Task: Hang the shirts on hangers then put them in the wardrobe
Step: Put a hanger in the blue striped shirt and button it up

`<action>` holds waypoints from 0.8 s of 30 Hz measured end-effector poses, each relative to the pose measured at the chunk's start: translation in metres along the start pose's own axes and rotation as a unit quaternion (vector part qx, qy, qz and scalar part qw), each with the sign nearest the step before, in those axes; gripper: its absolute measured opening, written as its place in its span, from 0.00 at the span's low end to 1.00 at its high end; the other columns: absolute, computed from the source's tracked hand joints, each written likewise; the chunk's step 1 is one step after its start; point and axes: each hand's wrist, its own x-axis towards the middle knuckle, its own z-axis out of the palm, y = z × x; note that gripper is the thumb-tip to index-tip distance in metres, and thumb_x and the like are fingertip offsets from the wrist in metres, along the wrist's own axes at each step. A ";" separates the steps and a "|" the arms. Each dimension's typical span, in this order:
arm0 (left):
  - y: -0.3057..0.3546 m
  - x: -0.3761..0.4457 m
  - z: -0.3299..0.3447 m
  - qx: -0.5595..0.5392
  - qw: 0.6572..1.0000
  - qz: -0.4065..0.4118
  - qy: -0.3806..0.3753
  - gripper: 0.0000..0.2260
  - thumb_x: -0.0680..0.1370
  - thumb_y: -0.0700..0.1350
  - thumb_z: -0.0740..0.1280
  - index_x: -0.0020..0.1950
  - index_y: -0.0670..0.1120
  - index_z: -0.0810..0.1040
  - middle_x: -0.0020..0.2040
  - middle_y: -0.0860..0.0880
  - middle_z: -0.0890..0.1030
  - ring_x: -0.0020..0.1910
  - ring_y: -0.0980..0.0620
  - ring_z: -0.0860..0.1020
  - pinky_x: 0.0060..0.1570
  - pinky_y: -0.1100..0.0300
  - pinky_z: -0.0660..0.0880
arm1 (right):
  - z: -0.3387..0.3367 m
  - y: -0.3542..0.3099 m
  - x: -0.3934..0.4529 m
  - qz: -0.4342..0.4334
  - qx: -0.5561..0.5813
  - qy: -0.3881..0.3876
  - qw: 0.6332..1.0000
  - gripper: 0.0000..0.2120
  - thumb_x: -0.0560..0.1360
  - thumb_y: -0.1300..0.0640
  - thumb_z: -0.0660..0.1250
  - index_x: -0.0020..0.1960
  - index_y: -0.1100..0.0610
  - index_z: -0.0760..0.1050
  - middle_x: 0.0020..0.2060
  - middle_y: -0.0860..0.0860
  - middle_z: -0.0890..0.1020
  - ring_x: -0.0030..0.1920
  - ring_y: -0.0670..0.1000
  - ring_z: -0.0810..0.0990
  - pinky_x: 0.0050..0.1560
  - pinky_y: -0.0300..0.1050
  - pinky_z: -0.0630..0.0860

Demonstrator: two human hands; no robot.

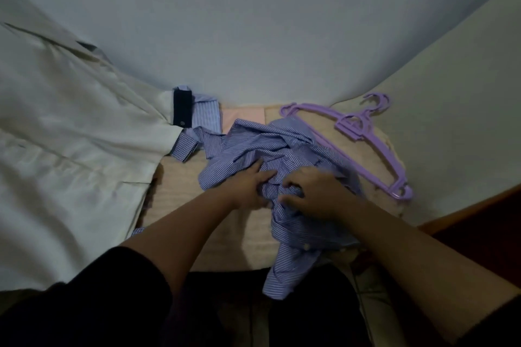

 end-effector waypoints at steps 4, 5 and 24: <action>-0.001 0.011 -0.005 -0.011 1.000 0.016 0.005 0.32 0.78 0.54 0.67 0.78 0.55 0.56 0.79 0.48 0.43 0.76 0.45 0.58 0.70 0.55 0.62 | 0.010 0.004 -0.002 0.039 -0.118 -0.213 0.969 0.26 0.68 0.33 0.65 0.63 0.41 0.69 0.62 0.48 0.68 0.65 0.53 0.65 0.61 0.60 0.62; 0.001 0.013 -0.006 -0.021 0.999 0.020 0.013 0.28 0.79 0.51 0.65 0.77 0.55 0.58 0.80 0.48 0.44 0.75 0.46 0.60 0.68 0.57 0.63 | 0.010 0.010 -0.003 0.043 -0.127 -0.218 0.967 0.21 0.71 0.37 0.64 0.62 0.42 0.72 0.62 0.48 0.68 0.65 0.54 0.66 0.61 0.60 0.62; 0.042 0.001 0.018 0.215 0.976 0.005 0.030 0.15 0.79 0.51 0.65 0.65 0.62 0.75 0.78 0.50 0.35 0.76 0.35 0.44 0.71 0.34 0.47 | -0.049 0.056 -0.031 0.249 0.106 -0.146 0.952 0.16 0.81 0.56 0.53 0.57 0.51 0.79 0.65 0.50 0.74 0.61 0.53 0.72 0.64 0.54 0.67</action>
